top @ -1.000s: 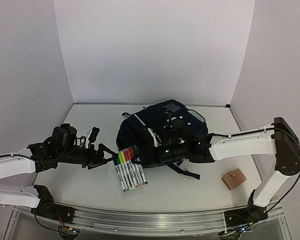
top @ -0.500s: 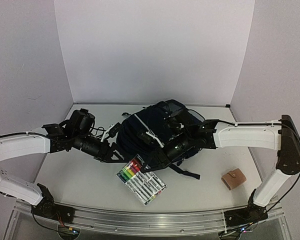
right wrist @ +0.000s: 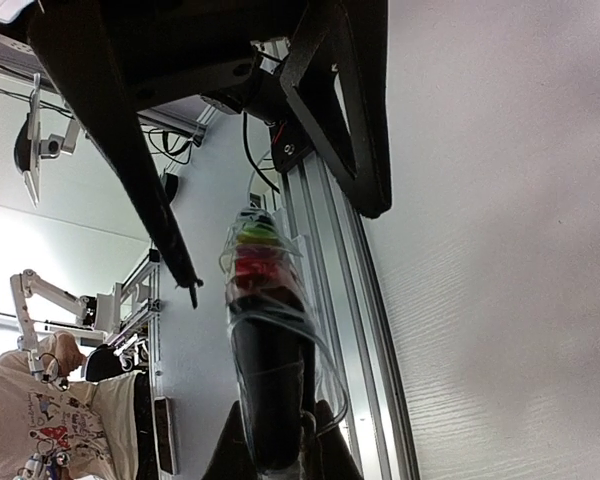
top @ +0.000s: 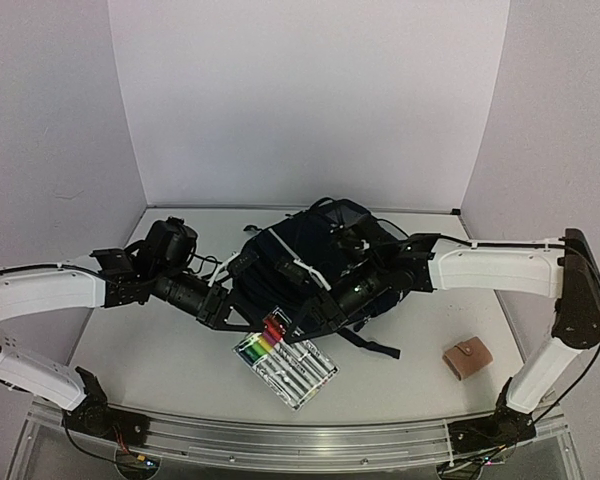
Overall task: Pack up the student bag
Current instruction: Pick up the stationery from the center of the board.
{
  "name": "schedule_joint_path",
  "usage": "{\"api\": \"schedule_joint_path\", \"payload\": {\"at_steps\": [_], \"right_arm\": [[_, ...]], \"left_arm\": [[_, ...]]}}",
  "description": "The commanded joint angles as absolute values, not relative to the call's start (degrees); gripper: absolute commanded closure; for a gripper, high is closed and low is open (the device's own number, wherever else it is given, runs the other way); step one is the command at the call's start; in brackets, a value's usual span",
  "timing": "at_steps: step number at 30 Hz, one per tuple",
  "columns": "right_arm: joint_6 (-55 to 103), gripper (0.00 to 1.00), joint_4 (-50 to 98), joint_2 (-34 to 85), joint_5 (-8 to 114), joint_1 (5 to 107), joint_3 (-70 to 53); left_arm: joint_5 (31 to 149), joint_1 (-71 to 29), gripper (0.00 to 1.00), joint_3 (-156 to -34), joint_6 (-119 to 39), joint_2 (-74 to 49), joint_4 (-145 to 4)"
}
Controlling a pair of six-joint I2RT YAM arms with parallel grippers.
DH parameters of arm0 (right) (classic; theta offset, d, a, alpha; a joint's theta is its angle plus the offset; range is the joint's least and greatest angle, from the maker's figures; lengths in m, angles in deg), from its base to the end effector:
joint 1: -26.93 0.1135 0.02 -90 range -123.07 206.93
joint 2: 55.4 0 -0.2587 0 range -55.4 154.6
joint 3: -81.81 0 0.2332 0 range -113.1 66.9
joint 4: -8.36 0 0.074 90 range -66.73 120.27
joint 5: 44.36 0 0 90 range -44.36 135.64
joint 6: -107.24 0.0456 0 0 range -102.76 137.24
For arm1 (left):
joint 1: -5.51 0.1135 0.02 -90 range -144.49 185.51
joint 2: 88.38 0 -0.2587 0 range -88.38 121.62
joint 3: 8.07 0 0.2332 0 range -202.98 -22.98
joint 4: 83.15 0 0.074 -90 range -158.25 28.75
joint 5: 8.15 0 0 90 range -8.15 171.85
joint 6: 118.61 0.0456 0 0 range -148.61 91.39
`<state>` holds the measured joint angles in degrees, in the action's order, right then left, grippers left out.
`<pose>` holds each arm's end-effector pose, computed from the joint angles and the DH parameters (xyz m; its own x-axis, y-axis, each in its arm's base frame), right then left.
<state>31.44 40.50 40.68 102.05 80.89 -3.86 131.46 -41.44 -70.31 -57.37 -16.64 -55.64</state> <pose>0.1751 0.3052 0.2615 -0.5840 -0.5720 -0.5760 -0.6861 -0.0314 0.7268 0.1464 -0.2076 0.2584 -0.7878 0.3866 -0.4794 0.5814 0.2098 -0.7861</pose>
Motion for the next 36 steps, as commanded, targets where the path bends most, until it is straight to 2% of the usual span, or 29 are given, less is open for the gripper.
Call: {"api": "schedule_joint_path", "payload": {"at_steps": [1,7,12,14,17,23,25,29,36], "right_arm": [[31.1,1.00,38.7,40.3,103.9,80.1,-7.1],[31.2,1.00,38.7,40.5,103.9,79.4,-6.7],[31.3,1.00,38.7,40.9,103.6,79.3,-6.7],[31.5,0.95,38.7,40.9,102.9,79.1,-6.7],[31.9,0.83,38.6,40.3,100.5,78.7,-6.4],[33.3,0.38,38.7,36.3,90.0,77.1,-5.7],[33.8,0.28,38.9,34.9,82.6,77.0,-5.8],[33.9,0.16,39.3,33.4,68.9,77.1,-6.6],[29.8,0.08,43.5,38.2,44.9,80.8,-14.6]], "left_arm": [[133.3,-42.8,0.44,-70.6,-59.4,-15.7,-61.0],[133.1,-43.1,0.64,-70.5,-59.7,-16.4,-61.6],[134.1,-43.0,0.88,-70.6,-61.0,-15.4,-62.7],[134.0,-43.0,0.98,-70.5,-61.2,-15.1,-63.0],[131.8,-43.0,1.00,-70.0,-61.6,-15.7,-63.3],[120.4,-39.5,1.00,-69.1,-64.2,-19.4,-59.2],[121.0,-35.3,1.00,-68.2,-65.6,-21.0,-59.0],[122.4,-26.6,1.00,-67.4,-67.9,-25.4,-58.3],[117.6,-10.7,1.00,-69.9,-69.2,-28.9,-49.5]]}}
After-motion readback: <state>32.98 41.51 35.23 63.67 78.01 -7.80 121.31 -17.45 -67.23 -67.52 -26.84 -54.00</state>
